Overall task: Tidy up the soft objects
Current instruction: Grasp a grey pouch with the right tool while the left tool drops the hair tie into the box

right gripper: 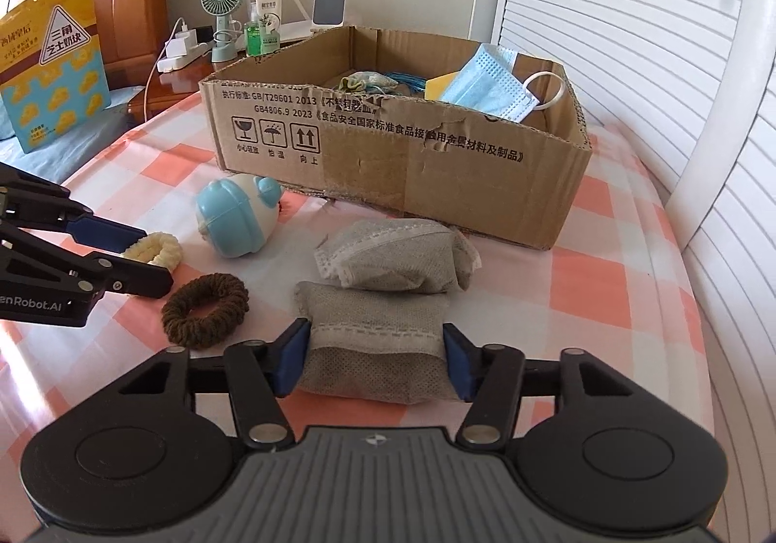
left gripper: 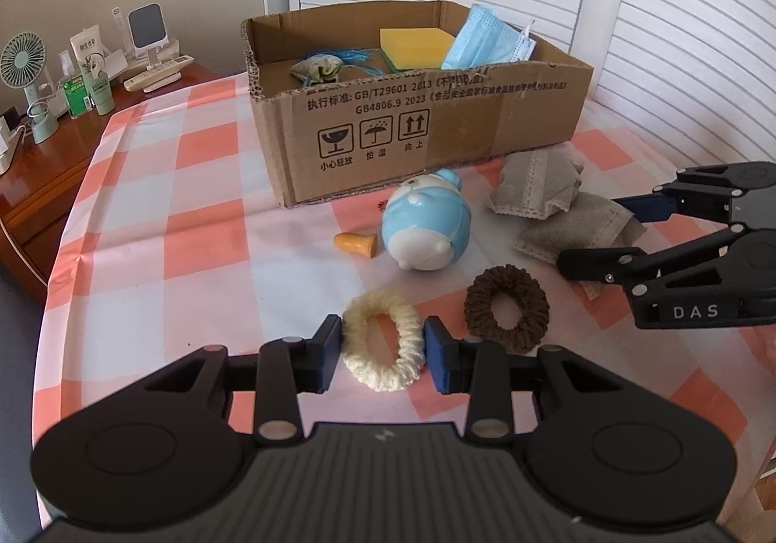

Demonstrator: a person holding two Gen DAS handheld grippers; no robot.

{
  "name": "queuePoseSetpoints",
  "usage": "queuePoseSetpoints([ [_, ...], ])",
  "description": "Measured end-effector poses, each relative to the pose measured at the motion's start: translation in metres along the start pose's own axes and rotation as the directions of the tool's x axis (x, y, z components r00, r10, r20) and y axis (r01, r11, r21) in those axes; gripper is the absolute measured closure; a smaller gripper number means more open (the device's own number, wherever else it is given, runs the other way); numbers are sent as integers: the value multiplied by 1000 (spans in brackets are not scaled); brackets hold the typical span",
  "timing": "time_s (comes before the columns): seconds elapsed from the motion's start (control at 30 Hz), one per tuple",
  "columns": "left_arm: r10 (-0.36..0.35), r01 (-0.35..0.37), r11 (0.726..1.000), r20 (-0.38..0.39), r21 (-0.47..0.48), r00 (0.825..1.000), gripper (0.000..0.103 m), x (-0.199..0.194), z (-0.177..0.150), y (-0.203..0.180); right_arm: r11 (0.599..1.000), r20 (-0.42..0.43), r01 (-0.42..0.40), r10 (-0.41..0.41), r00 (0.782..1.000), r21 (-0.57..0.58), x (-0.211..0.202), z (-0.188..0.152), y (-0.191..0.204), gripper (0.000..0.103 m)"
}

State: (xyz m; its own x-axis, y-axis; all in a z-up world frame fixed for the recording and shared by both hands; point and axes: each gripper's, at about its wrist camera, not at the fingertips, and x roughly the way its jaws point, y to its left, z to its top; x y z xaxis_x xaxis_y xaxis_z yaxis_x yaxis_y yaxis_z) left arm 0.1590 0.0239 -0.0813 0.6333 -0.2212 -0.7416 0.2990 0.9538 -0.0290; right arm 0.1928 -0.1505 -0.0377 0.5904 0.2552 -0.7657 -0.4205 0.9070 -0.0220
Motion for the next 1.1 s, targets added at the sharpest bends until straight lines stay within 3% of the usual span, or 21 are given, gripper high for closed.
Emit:
queuePoseSetpoints([
  [0.57,-68,68,997,-12,47,998,68,-30,-3,1,1000,-6,2,-2,1000,-1,-51,-13,2,47],
  [1.1,-121,117,984,27,134,992,68,-66,36,4,999,87,-20,22,996,-27,-80,20,-1,47],
])
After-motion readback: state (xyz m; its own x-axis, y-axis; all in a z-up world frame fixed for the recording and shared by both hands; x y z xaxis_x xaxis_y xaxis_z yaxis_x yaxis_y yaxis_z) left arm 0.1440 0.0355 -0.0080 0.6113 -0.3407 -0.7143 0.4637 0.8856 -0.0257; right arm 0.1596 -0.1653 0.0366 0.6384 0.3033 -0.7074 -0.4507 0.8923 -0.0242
